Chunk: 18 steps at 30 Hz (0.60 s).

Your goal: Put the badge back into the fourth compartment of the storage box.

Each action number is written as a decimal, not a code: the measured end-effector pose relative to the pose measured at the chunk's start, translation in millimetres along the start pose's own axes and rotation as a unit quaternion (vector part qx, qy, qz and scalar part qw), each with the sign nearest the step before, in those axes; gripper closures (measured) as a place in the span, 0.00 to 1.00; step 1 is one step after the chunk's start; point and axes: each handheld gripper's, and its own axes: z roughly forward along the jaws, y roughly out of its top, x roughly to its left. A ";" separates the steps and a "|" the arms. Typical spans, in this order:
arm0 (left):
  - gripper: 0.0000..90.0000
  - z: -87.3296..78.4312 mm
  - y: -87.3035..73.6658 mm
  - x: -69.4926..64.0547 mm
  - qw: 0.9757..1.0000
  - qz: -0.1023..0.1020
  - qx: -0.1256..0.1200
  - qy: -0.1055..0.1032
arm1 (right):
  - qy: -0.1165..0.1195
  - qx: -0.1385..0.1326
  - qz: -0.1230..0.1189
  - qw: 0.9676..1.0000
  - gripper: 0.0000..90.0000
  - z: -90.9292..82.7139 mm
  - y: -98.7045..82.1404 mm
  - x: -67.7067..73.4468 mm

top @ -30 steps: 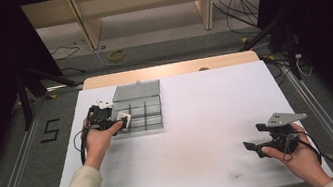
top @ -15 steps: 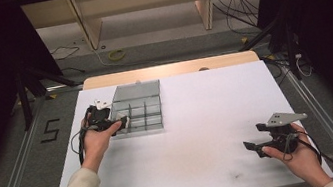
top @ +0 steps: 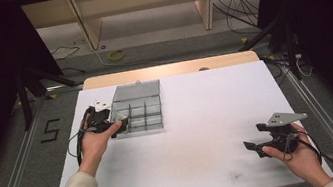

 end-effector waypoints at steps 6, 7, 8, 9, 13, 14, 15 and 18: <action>0.20 -7.0 0.5 -5.0 1.000 0.008 -0.008 -0.010 | 0.000 0.000 0.000 1.000 0.18 0.1 -0.1 0.1; 0.20 -8.4 0.6 -6.0 1.000 0.011 -0.009 -0.012 | 0.000 0.000 0.000 1.000 0.18 0.3 -0.2 0.1; 0.20 -10.8 0.7 -8.7 1.000 0.016 -0.011 -0.015 | 0.000 0.000 0.000 1.000 0.18 0.3 -0.3 0.1; 0.20 -10.8 0.7 -8.7 1.000 0.016 -0.011 -0.015 | 0.001 0.000 0.000 1.000 0.18 0.4 -0.3 0.1; 0.20 -17.2 -1.3 -15.6 0.999 0.028 -0.015 -0.023 | 0.001 0.000 0.000 1.000 0.18 0.1 -0.5 0.1; 0.20 -19.3 -2.6 -17.6 0.999 0.032 -0.015 -0.025 | 0.001 0.000 0.000 1.000 0.18 0.1 -0.5 0.1; 0.20 -21.4 -4.2 -19.4 0.999 0.037 -0.016 -0.028 | 0.002 0.000 0.000 1.000 0.18 0.0 -0.7 -0.1; 0.21 -27.2 -11.2 -23.8 0.998 0.041 -0.022 -0.035 | 0.001 0.000 0.001 1.000 0.18 0.3 -0.8 -0.4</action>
